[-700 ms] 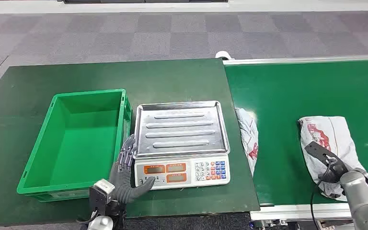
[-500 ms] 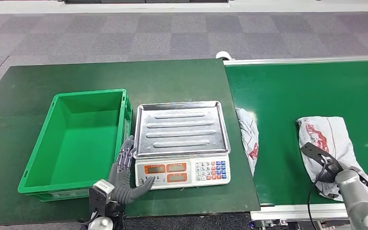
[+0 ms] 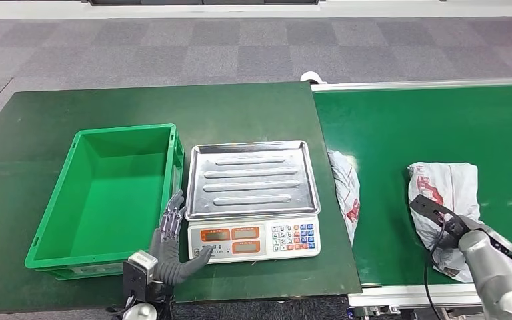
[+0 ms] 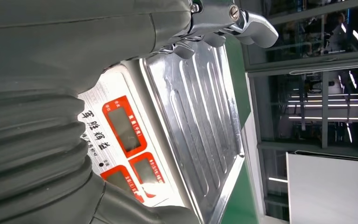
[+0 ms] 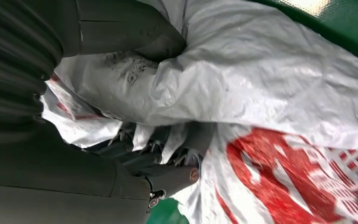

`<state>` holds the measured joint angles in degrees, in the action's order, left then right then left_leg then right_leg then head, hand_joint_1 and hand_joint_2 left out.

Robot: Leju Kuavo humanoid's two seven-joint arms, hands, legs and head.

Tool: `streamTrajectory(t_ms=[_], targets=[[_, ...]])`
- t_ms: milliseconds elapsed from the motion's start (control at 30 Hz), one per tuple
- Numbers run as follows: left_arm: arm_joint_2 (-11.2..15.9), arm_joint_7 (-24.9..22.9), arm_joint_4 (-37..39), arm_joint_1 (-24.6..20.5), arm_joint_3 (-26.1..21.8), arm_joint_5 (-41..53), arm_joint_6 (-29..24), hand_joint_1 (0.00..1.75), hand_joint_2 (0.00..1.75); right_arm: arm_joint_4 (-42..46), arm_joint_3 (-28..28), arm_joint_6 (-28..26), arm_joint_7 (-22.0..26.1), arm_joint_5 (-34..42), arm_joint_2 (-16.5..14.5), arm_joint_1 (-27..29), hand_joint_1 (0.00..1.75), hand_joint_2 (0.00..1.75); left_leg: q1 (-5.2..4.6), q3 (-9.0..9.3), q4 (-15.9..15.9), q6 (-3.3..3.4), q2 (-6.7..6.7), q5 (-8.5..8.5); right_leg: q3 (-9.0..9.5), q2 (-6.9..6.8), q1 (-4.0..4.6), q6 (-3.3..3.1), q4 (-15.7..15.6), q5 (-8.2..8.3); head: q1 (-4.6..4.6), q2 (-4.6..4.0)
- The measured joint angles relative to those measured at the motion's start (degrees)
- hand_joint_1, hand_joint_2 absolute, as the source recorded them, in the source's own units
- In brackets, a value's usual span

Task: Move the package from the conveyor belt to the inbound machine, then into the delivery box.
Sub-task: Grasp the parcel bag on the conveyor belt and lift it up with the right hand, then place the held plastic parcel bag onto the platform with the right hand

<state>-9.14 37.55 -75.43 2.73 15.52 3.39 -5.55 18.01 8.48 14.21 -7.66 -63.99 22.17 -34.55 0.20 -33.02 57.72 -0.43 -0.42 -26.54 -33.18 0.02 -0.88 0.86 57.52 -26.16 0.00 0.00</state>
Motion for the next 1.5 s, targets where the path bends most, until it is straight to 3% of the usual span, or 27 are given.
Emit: streamTrajectory(t_ms=[533, 633, 733, 800, 833, 933, 1100, 1267, 1500], targets=[[0.0, -0.25, -0.72, 0.72, 0.0, -0.61, -1.15, 0.0, 1.75, 0.03, -2.28, -1.9, 3.25, -0.4, -0.89, -0.3, 1.75, 1.75, 0.01, -0.08, 0.0, 0.0, 0.0, 0.0, -0.06, -0.01, -0.01, 0.0, 0.01, 0.0, 0.0, 0.0], [0.02, -0.39, -1.81, 1.73, 0.0, -0.68, -1.69, 0.0, 1.75, 0.53, -2.05, -9.35, 8.4, 3.74, -1.4, -0.18, 1.75, 1.75, 0.0, -0.15, -0.01, 0.0, 0.0, 0.0, -0.13, -0.01, -0.06, 0.0, 0.02, 0.0, -0.01, 0.0], [0.02, -0.37, -3.41, 3.12, 0.0, -0.38, -2.2, 0.0, 1.75, 3.19, -0.49, -26.09, 19.74, 10.44, -2.4, 0.5, 1.75, 1.75, 0.0, -0.15, -0.01, 0.0, -0.03, 0.03, -0.19, -0.02, -0.07, 0.0, 0.02, 0.0, -0.01, 0.0], [0.02, -0.33, -4.28, 3.77, 0.0, -0.03, -2.33, 0.0, 1.75, 5.64, 0.14, -35.21, 23.89, 11.67, -2.93, 1.04, 1.75, 1.75, 0.01, -0.16, -0.01, 0.0, -0.11, 0.05, -0.18, -0.09, -0.04, 0.0, 0.02, -0.01, 0.0, 0.0], [0.02, -0.34, -4.57, 3.98, 0.0, 0.07, -2.36, 0.0, 1.75, 6.75, 0.2, -37.18, 24.34, 11.7, -3.13, 1.34, 1.75, 1.75, 0.01, -0.17, -0.01, 0.0, -0.14, 0.05, -0.18, -0.11, -0.04, 0.0, 0.02, -0.01, 0.0, 0.0], [0.03, -0.33, -5.03, 4.29, 0.0, 0.15, -2.43, 0.0, 1.75, 9.46, 0.39, -38.42, 26.32, 13.31, -3.62, 2.62, 1.75, 1.75, 0.02, -0.25, -0.01, 0.0, -0.15, 0.04, -0.22, -0.1, -0.05, 0.0, 0.02, -0.01, -0.01, 0.0], [0.15, 0.59, -4.91, 4.23, 0.0, 0.04, -2.3, 0.0, 1.75, 16.23, 1.13, -44.73, 38.21, 20.85, -5.21, 6.95, 1.75, 1.75, 0.01, -0.28, -0.01, 0.0, -0.17, 0.04, -0.25, -0.13, -0.06, 0.0, 0.02, -0.01, -0.01, 0.0], [0.2, 1.36, -4.09, 3.55, 0.0, -0.14, -2.09, 0.0, 1.75, 26.25, 1.43, -49.35, 46.16, 30.54, -7.38, 11.78, 1.75, 1.75, 0.01, -0.3, -0.01, 0.0, -0.15, 0.04, -0.28, -0.11, -0.06, 0.0, 0.02, -0.01, -0.01, 0.0], [0.18, 1.42, -3.12, 1.92, 0.0, -0.24, -1.35, 0.0, 1.75, 38.99, 1.36, -53.88, 47.78, 38.91, -9.84, 15.87, 1.75, 1.75, 0.01, -0.29, -0.01, 0.0, -0.13, 0.05, -0.28, -0.1, -0.06, 0.0, 0.02, -0.01, -0.01, 0.0]])
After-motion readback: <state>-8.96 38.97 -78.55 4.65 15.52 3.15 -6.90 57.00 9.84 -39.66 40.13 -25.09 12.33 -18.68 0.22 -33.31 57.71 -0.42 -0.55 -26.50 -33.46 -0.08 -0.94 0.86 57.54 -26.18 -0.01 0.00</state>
